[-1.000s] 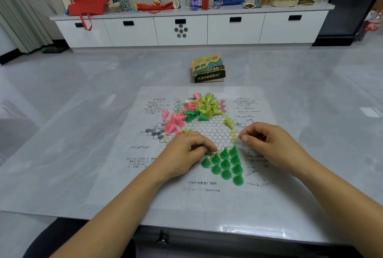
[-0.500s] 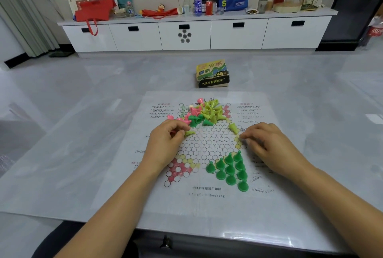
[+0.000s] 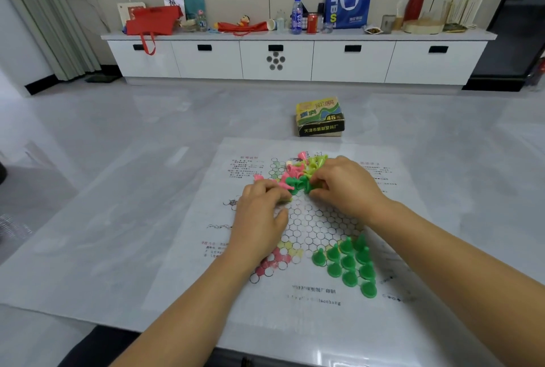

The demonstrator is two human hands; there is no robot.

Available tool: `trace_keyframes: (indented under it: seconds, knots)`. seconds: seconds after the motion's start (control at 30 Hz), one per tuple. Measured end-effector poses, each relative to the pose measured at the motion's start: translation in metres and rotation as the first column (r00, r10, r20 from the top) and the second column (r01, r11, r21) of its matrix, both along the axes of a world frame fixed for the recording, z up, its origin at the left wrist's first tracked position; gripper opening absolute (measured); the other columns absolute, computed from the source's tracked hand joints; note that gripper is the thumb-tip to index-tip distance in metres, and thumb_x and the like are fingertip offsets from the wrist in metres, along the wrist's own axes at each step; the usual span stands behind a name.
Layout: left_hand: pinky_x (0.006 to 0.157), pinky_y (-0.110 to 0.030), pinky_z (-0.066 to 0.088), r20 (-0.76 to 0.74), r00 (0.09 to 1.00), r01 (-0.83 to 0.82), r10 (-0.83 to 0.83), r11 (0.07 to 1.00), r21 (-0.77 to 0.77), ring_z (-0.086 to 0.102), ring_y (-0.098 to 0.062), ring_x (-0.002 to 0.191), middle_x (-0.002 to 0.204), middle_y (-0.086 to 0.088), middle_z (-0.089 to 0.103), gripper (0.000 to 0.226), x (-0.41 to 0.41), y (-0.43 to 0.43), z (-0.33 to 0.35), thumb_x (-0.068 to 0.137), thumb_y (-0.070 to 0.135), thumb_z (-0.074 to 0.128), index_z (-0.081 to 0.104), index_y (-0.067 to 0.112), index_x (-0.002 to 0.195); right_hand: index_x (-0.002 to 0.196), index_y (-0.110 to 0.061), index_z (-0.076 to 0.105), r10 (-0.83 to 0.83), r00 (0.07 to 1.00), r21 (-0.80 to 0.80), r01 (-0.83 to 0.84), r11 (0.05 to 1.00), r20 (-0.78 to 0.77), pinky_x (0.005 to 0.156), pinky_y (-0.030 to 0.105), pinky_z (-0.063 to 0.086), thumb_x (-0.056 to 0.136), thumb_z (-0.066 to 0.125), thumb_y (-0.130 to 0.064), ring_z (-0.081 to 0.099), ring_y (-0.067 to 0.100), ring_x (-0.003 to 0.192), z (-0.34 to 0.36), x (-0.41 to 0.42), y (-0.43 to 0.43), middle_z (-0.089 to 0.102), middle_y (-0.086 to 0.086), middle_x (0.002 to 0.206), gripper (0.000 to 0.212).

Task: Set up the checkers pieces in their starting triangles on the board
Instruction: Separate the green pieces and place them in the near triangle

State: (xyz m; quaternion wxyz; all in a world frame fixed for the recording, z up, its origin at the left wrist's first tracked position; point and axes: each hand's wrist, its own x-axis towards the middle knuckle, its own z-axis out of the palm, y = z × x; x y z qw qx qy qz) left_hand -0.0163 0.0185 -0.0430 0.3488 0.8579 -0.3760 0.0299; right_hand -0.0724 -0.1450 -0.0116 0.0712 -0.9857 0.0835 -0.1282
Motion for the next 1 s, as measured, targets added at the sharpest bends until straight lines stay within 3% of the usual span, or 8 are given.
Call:
trace_keyframes:
  seconds: [0.13,0.23,0.37,0.53,0.7,0.9,1.0]
  knots:
    - [0.096,-0.020,0.027,0.007,1.000,0.009,-0.009,1.000,0.012,0.037,-0.013,0.115,0.123,0.002,0.050,0.025,0.000,-0.001,0.000,0.083,0.011,0.056,0.063,0.016,0.106,0.101,-0.015,0.066,-0.002,1.000,-0.034,0.002,0.999,0.006,0.083,0.030,0.039,0.085,0.059,-0.031,0.050,0.021,0.099,0.005,0.003,0.001,0.061,0.005,0.101,0.024]
    - [0.096,-0.023,0.029,-0.008,1.000,0.009,-0.009,1.000,0.005,0.038,-0.014,0.114,0.123,0.001,0.050,0.024,0.000,-0.001,0.000,0.083,0.010,0.056,0.062,0.016,0.105,0.094,-0.015,0.065,-0.039,0.996,0.140,0.027,0.990,0.083,0.076,0.026,0.040,0.084,0.061,-0.028,0.053,0.017,0.088,0.019,-0.016,-0.005,0.056,-0.001,0.090,0.016]
    - [0.099,-0.028,0.032,0.023,1.000,0.017,-0.017,1.000,0.025,0.038,-0.015,0.114,0.123,0.001,0.051,0.023,-0.001,-0.002,-0.001,0.083,0.013,0.058,0.061,0.016,0.106,0.084,-0.018,0.062,-0.122,0.991,0.360,0.095,0.928,0.054,0.062,0.012,0.039,0.082,0.065,-0.018,0.055,0.007,0.068,0.029,-0.063,-0.019,0.057,-0.011,0.073,0.004]
    - [0.097,-0.026,0.029,0.044,0.999,0.014,-0.016,0.999,0.033,0.039,-0.015,0.114,0.122,0.001,0.051,0.021,-0.002,-0.002,-0.001,0.083,0.014,0.058,0.062,0.016,0.104,0.096,-0.015,0.069,-0.119,0.993,0.278,0.113,0.954,0.005,0.066,0.002,0.035,0.082,0.061,-0.006,0.048,-0.002,0.069,0.007,-0.097,-0.019,0.047,-0.017,0.080,0.019]
    - [0.097,-0.025,0.027,0.058,0.998,0.015,-0.018,0.999,0.046,0.038,-0.015,0.117,0.125,0.002,0.050,0.021,-0.003,-0.001,-0.002,0.084,0.015,0.058,0.062,0.016,0.104,0.110,-0.020,0.064,-0.050,0.997,0.189,0.059,0.980,-0.052,0.072,0.020,0.036,0.088,0.051,-0.009,0.046,0.010,0.081,-0.003,-0.096,-0.012,0.044,-0.010,0.094,0.028]
    - [0.097,-0.025,0.027,0.078,0.997,0.017,-0.021,0.998,0.055,0.037,-0.015,0.118,0.124,0.002,0.050,0.020,-0.002,-0.002,-0.002,0.084,0.015,0.058,0.061,0.015,0.104,0.114,-0.021,0.062,0.023,0.999,0.281,-0.011,0.960,-0.038,0.075,0.013,0.037,0.089,0.052,-0.010,0.047,0.004,0.085,-0.008,-0.094,-0.010,0.050,-0.013,0.099,0.029]
    - [0.098,-0.028,0.029,0.086,0.996,0.017,-0.023,0.998,0.065,0.038,-0.016,0.118,0.124,0.001,0.051,0.022,-0.003,-0.001,-0.002,0.084,0.015,0.058,0.062,0.015,0.106,0.103,-0.024,0.061,-0.037,0.999,0.437,0.043,0.898,-0.023,0.070,0.007,0.041,0.085,0.059,-0.010,0.054,0.002,0.081,-0.009,-0.095,-0.012,0.060,-0.012,0.092,0.023]
